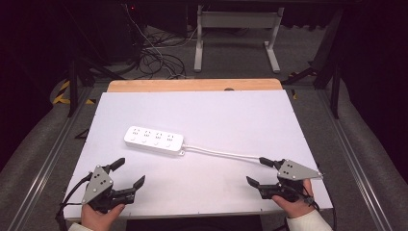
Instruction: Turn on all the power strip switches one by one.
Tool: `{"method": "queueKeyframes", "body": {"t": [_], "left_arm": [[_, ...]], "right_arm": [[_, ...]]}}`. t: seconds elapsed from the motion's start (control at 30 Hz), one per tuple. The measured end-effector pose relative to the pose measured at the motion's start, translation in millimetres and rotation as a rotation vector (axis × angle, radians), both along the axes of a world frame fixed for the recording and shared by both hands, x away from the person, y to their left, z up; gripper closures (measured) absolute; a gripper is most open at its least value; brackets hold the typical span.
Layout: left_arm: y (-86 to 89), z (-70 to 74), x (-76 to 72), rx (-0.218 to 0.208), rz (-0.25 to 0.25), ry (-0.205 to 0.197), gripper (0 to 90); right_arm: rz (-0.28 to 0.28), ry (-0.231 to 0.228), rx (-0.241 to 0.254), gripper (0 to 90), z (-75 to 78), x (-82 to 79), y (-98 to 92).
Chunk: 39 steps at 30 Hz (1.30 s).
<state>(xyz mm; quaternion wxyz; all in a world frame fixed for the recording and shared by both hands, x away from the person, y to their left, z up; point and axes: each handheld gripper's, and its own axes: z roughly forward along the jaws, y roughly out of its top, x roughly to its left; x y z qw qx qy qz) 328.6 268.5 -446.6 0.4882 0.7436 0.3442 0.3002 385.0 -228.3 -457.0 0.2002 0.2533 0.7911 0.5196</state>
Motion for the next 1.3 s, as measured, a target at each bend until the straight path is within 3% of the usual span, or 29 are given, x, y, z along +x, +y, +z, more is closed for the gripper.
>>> {"method": "queueKeyframes", "body": {"t": [0.37,0.6,0.63,0.7,0.9,1.07,1.23,1.3], "left_arm": [[1.2,2.2,1.0,0.028,0.023,-0.007,16.5],[5.9,7.8,4.5,-0.001,0.027,0.040,17.1],[5.9,8.9,5.0,0.004,0.030,0.051,17.9],[6.2,11.6,5.7,0.032,0.036,0.055,28.3],[8.0,17.5,9.4,0.051,0.044,0.058,35.4],[10.3,22.0,12.2,0.010,0.050,0.064,36.0],[11.9,27.2,14.1,0.006,0.082,0.050,39.9],[12.8,32.1,19.4,0.012,0.088,0.086,41.4]], "right_arm": [[0.006,-0.003,-0.010,22.2,-2.1,-0.1,0.7],[0.015,0.010,-0.006,22.2,-3.5,0.2,1.8],[0.016,0.010,-0.006,22.2,-3.5,0.3,2.0],[0.017,0.014,-0.008,22.2,-3.8,0.7,2.3],[0.022,0.023,-0.017,22.2,-5.3,1.4,3.8],[0.025,0.028,-0.022,22.2,-5.8,1.4,4.3],[0.029,0.026,-0.027,22.2,-6.3,1.7,4.3],[0.032,0.029,-0.028,22.2,-6.7,1.9,4.6]]}}
